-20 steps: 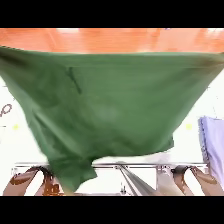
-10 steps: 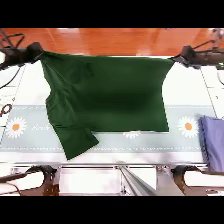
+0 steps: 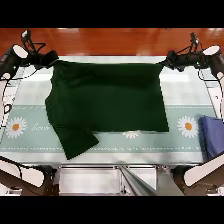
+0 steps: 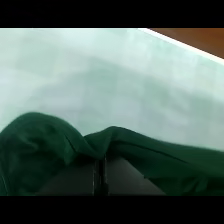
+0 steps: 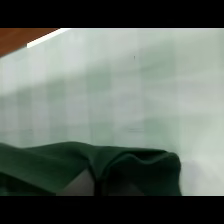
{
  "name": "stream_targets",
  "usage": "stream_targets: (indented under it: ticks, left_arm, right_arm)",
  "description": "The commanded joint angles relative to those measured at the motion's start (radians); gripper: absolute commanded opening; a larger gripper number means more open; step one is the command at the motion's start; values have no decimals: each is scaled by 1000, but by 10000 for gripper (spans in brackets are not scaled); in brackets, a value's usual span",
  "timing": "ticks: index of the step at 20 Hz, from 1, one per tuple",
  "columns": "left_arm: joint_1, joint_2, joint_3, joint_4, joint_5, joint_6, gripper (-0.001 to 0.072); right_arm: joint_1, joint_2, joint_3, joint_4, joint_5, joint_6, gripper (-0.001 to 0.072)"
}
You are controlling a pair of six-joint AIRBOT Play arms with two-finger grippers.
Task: Fold the shirts.
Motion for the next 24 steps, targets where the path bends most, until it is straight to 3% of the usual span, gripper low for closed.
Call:
stream_targets:
  ticks: [1, 4, 8, 14, 24]
  left_arm:
    - [11, -1, 16, -2, -156, 24, 21]
    - [33, 50, 15, -2, -298, 36, 20]
    - [33, 66, -53, -1, -452, 86, 20]
    - [38, 58, -204, 10, -454, 111, 20]
    - [51, 34, -206, 22, -459, 138, 21]
  right_arm:
    - [-6, -10, 18, -7, 80, -2, 24]
    - [-42, 27, 25, -19, 195, -3, 24]
    - [-45, 38, 6, -158, 376, 4, 24]
    - [-15, 18, -102, -192, 342, 3, 25]
    - [-18, -24, -102, -210, 330, 34, 25]
